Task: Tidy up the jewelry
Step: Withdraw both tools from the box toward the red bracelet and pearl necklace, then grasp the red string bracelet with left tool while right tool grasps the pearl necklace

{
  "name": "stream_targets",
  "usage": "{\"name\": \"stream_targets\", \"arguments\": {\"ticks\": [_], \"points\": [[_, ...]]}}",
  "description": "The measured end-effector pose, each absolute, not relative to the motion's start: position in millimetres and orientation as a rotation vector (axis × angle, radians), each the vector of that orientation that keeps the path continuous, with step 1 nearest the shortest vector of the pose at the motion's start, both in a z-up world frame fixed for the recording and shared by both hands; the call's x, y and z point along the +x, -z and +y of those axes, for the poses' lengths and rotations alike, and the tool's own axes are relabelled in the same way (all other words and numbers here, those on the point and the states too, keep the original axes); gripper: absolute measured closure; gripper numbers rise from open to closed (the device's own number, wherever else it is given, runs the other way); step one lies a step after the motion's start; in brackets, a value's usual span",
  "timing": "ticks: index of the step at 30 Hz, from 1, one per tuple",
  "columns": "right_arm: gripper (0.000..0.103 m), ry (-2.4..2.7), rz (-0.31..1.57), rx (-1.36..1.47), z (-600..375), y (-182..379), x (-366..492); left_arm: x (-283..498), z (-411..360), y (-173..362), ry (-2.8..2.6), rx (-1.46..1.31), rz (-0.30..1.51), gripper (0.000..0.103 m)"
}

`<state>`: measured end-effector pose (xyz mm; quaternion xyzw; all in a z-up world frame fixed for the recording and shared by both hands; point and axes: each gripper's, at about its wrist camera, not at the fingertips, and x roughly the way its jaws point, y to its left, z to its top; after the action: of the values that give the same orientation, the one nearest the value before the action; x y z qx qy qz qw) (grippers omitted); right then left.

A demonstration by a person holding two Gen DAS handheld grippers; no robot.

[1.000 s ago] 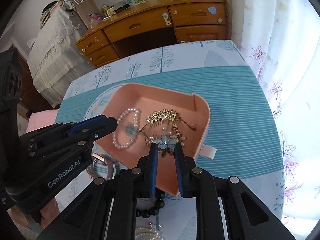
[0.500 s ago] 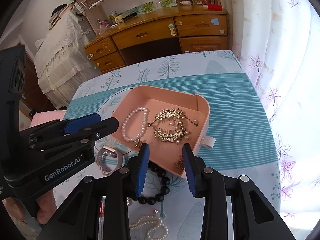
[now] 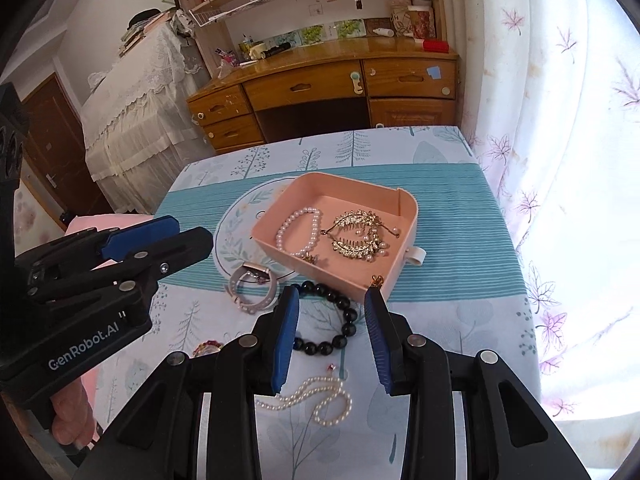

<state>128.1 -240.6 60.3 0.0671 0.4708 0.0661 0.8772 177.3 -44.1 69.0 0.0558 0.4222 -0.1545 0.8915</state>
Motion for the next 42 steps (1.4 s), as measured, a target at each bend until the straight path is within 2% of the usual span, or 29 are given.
{"name": "stream_targets", "arguments": {"ticks": [10, 14, 19, 28, 34, 42], "points": [[0.069, -0.148, 0.952, 0.093, -224.9, -117.6, 65.9, 115.7, 1.6, -105.3, 0.282, 0.093, 0.864, 0.069], [0.068, -0.157, 0.961, 0.090, -220.9, -133.4, 46.5, 100.9, 26.5, -104.9, 0.262, 0.079, 0.893, 0.058], [0.068, -0.170, 1.007, 0.092, -216.8, -133.7, 33.7, 94.1, 54.1, -88.1, 0.233, 0.062, 0.963, 0.058], [0.068, -0.237, 1.185, 0.194, -220.3, -95.0, 44.9, 102.9, 79.2, -17.7, 0.219, 0.097, 1.156, 0.058], [0.068, -0.270, 1.343, 0.259, -226.7, -37.2, 76.2, 133.4, 81.3, 39.1, 0.211, 0.052, 1.298, 0.058], [0.068, -0.218, 1.476, 0.248, -235.2, 30.3, 115.5, 161.6, 84.9, 79.0, 0.184, -0.032, 1.406, 0.058]]}}
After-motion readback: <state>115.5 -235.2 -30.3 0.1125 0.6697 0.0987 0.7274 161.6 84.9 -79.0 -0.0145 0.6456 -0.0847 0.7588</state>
